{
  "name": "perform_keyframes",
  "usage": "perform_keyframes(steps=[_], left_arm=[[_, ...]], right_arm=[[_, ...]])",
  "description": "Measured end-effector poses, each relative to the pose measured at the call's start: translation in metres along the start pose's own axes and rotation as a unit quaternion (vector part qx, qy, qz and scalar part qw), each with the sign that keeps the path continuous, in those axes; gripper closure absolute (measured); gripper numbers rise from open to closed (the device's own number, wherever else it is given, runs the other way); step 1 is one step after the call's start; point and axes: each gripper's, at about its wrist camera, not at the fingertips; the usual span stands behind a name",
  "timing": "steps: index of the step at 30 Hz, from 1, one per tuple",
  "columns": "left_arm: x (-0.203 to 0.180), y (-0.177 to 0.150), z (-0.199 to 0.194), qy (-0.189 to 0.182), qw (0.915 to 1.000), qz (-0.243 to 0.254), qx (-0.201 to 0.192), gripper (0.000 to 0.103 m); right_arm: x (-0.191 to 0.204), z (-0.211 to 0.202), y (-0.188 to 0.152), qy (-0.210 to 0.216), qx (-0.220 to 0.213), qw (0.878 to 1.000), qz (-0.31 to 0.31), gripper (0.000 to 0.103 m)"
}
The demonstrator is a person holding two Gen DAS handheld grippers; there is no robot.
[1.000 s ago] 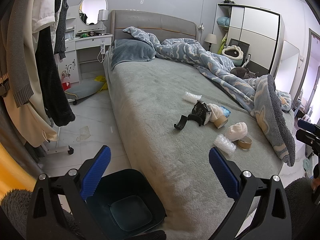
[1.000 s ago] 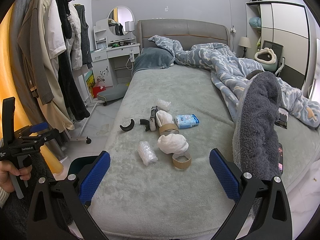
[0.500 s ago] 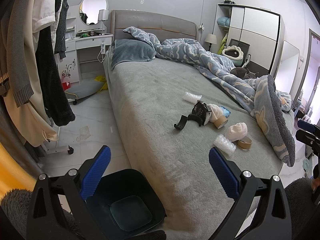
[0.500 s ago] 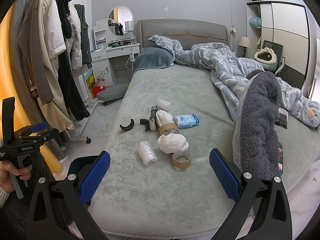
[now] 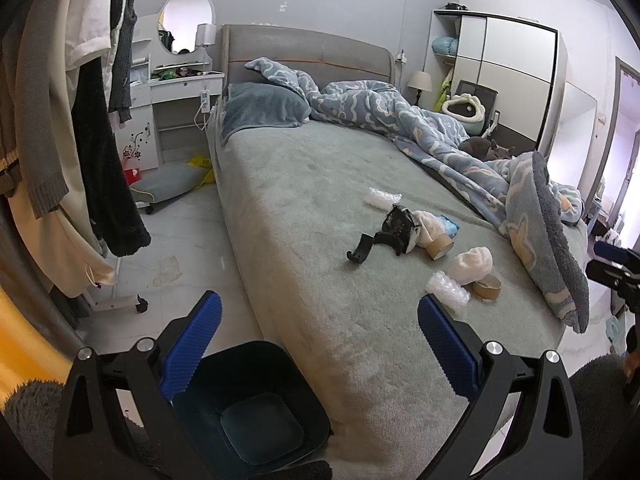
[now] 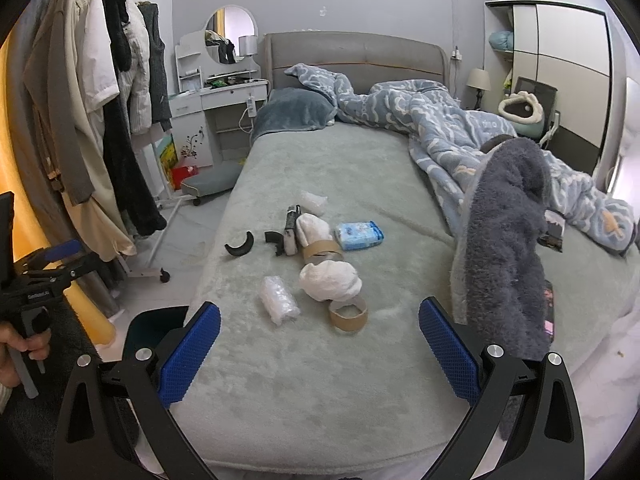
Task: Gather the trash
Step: 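Grasp the white crumpled tissue ball with the right tool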
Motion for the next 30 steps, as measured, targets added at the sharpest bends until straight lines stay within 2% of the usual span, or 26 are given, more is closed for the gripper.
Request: perform_keyframes(steps=[4,11,14,18,22,27,30], left_arm=[[-0.001,-0.002,0.001,-0.001,1.0,0.007,0.001,0.003],[-0.005,0.002,0.006,0.002,0.9995,0.032,0.002,0.004],[-0.003,0.006,0.01,-0.028,0.9992,0.026,0.01,0.004],[-0.014,0.011,0.017,-0.045,0.997,0.064,0.001,0.004],[-0.023,0.012,0.028,-0.074,0.9945,0.074,0.012,0.004],[-0.036,0.018,0.048,-0.121,0.9848,0.121,0.03,0.005],[-0.038,0.022,0.063,-0.133,0.9795,0.146,0.037,0.006]], right_arm=[[-0.004,0.007,0.0,0.009,-0.003,1.0,0.025,0.003],[-0.01,0.024,-0.005,-0.001,-0.001,0.999,0.036,0.003],[-0.014,0.039,-0.006,-0.009,0.015,0.999,0.033,0.003],[-0.012,0.056,-0.003,-0.007,0.029,0.999,0.026,0.003],[-0.012,0.07,0.004,-0.006,0.033,0.999,0.024,0.003],[-0.013,0.093,0.016,0.004,0.051,0.999,0.014,0.003],[-0.014,0.112,0.019,0.001,0.074,0.997,0.001,0.003]])
Point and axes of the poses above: each gripper's, at about its wrist camera, not at the fingertips, and z roughly the way its jaws point, x to its left, y to its top, and after that the axes turned 3 degrees about z, right-handed
